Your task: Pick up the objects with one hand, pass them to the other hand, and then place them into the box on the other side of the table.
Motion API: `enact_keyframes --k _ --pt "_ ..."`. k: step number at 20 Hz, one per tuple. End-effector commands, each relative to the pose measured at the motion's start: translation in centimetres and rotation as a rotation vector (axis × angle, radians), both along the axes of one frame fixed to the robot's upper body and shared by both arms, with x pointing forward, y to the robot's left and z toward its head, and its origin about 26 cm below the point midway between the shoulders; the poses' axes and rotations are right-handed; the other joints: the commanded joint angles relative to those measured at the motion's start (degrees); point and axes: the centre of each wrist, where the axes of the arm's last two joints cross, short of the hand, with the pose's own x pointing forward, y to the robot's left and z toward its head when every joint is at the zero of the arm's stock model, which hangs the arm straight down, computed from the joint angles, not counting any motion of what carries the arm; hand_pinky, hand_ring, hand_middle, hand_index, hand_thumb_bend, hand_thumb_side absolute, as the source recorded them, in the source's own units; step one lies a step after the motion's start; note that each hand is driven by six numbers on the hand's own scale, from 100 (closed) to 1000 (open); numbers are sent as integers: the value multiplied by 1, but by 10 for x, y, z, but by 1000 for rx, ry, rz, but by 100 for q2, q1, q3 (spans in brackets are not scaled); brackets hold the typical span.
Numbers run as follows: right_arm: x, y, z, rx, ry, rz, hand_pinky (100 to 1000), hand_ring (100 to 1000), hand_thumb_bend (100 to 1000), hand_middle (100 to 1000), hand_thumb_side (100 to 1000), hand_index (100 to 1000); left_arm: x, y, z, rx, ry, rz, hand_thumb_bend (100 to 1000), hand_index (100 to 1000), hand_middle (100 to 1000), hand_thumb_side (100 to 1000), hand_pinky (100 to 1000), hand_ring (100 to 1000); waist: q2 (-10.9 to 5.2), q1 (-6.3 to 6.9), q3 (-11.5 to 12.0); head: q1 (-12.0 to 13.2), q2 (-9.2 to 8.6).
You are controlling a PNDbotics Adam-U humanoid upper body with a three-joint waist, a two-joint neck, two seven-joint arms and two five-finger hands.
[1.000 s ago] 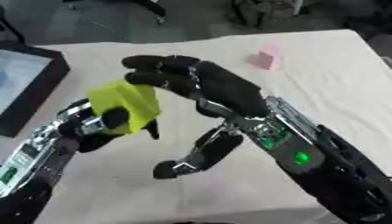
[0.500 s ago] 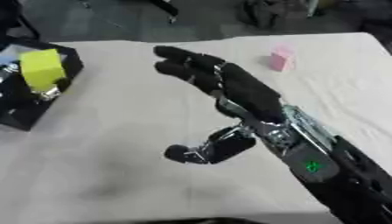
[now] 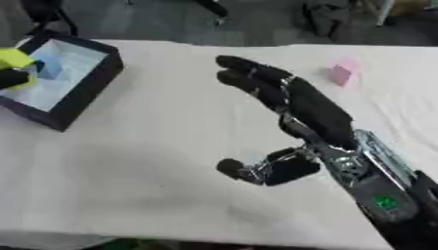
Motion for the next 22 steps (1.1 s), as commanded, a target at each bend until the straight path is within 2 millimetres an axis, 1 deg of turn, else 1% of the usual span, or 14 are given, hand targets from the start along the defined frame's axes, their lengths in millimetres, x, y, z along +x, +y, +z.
enact_keyframes --k 1,2,3,5,6,7,8,9,12,14,17,18,19,22 --pt "0 0 7 6 -15 10 822 842 436 946 482 967 4 4 24 48 -78 -30 912 1000 997 737 860 970 -83 22 -2 27 -13" --pt "0 -1 6 5 -14 7 822 842 436 946 482 967 5 1 30 47 -114 -48 912 1000 997 737 860 970 -83 23 3 10 -13" --pt "0 -2 6 5 -13 0 821 841 434 944 481 967 6 -3 39 37 -173 -71 858 1000 974 672 832 949 -84 22 9 -22 -13" --pt "4 -8 6 2 -13 -30 822 840 431 936 477 967 6 -14 59 -12 -311 -151 794 979 936 629 803 921 -83 22 21 -116 -13" --pt "8 -12 7 3 -10 -53 821 839 424 930 478 966 4 -20 69 -45 -370 -201 749 949 887 604 776 882 -82 21 26 -185 -13" --pt "13 -19 8 6 -4 -92 821 839 424 930 476 966 1 -28 79 -86 -432 -274 735 929 872 601 761 865 -82 18 33 -311 -13" --pt "21 -29 12 3 -1 -147 823 841 428 924 473 967 -5 -38 90 -131 -495 -366 684 876 845 586 737 836 -82 16 42 -485 -13" --pt "30 -40 14 -2 7 -208 826 846 424 919 477 968 -13 -46 100 -167 -548 -449 655 868 810 572 721 794 -80 15 51 -658 -13" --pt "64 -85 19 -24 96 -441 840 874 418 945 486 973 -42 -80 121 -273 -665 -695 612 845 767 567 702 741 -66 7 141 -1391 -13" --pt "94 -127 18 -38 195 -652 856 904 422 966 507 981 -63 -104 127 -361 -716 -845 595 830 756 573 700 732 -49 17 260 -1919 -13" --pt "128 -185 15 -8 317 -925 872 931 448 974 545 984 -89 -131 128 -467 -743 -1001 565 812 735 596 696 712 12 31 438 -2439 -13" --pt "135 -200 13 9 341 -995 876 936 244 977 518 985 -96 -137 126 -497 -741 -1037 561 812 733 600 695 710 41 34 492 -2554 -13" --pt "140 -215 12 26 362 -1061 879 937 460 978 569 986 -102 -144 124 -526 -736 -1072 553 811 729 606 695 708 76 31 560 -2676 -13" --pt "147 -257 8 64 399 -1244 883 938 472 976 580 985 -113 -162 116 -630 -731 -1149 540 802 717 619 693 702 174 31 835 -3046 -13"
